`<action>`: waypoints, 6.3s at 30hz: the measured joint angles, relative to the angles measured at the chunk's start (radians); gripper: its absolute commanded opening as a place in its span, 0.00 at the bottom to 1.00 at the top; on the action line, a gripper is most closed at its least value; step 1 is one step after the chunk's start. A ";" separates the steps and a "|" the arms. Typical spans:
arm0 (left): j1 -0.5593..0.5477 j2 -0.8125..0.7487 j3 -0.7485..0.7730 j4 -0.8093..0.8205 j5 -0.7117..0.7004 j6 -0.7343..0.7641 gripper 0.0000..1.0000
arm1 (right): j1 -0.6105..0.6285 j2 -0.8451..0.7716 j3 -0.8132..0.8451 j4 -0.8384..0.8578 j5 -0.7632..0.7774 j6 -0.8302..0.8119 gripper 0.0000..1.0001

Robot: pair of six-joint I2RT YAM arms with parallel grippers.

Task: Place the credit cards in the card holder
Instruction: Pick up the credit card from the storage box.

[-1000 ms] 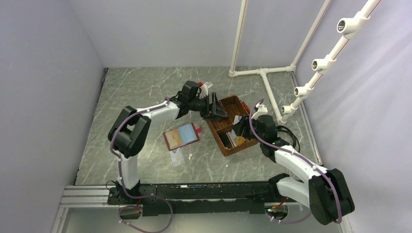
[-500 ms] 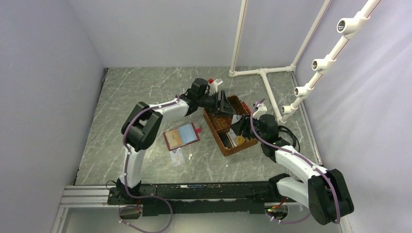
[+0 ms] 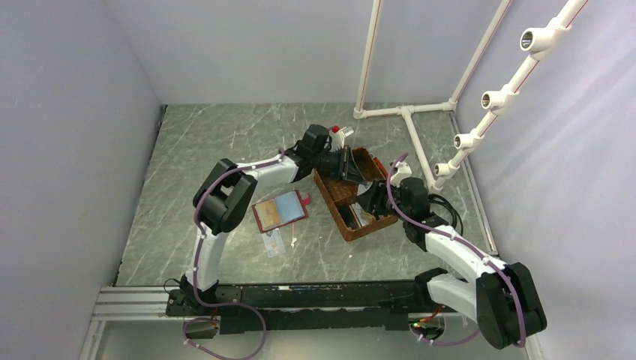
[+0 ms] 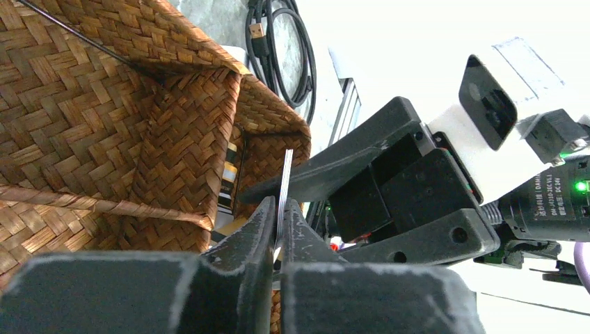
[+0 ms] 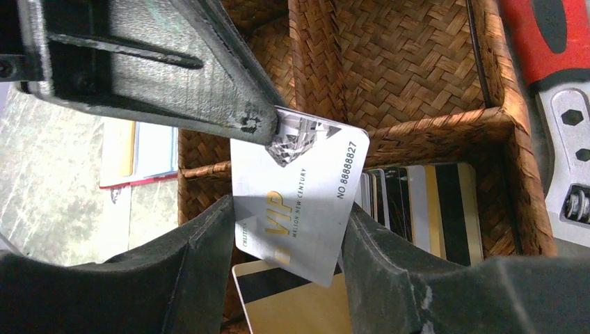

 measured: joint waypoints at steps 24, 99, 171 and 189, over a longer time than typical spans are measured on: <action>-0.006 0.010 0.000 -0.121 -0.084 0.039 0.00 | 0.000 -0.040 0.222 -0.578 0.096 0.034 0.75; -0.072 -0.058 0.230 -0.703 -0.369 0.129 0.00 | 0.039 0.070 0.267 -0.511 -0.113 -0.056 0.60; -0.071 -0.037 0.206 -0.718 -0.333 0.063 0.00 | 0.453 0.180 0.381 -0.682 0.673 -0.046 0.53; -0.070 -0.037 0.217 -0.734 -0.356 -0.004 0.00 | 0.546 0.196 0.472 -0.756 0.705 0.145 0.35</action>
